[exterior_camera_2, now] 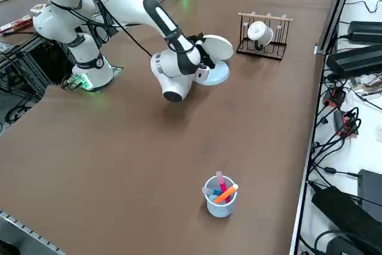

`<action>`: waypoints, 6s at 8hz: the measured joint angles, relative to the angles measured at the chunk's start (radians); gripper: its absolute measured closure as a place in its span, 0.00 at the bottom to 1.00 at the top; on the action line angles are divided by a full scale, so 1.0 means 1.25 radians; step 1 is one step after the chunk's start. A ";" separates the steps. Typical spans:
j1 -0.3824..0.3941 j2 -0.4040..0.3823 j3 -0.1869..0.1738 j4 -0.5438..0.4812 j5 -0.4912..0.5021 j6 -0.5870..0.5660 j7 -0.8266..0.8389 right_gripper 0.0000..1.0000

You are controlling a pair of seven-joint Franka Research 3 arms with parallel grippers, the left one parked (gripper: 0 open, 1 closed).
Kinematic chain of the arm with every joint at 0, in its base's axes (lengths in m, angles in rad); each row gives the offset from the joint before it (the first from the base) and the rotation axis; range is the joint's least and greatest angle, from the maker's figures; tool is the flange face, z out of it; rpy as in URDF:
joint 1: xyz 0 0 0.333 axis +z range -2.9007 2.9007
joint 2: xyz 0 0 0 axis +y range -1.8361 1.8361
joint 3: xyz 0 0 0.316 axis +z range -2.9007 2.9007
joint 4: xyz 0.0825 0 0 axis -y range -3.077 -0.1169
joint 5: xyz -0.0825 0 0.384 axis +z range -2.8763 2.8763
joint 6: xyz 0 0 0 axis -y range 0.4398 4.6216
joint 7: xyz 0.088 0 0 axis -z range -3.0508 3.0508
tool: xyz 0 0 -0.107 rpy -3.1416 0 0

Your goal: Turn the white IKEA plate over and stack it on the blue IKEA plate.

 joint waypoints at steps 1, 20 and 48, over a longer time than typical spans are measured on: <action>0.000 0.003 0.000 0.000 -0.001 0.000 -0.001 0.97; -0.025 0.041 -0.068 0.153 -0.187 0.007 -0.031 0.59; 0.342 -0.206 -0.087 0.019 -0.894 0.679 1.284 0.00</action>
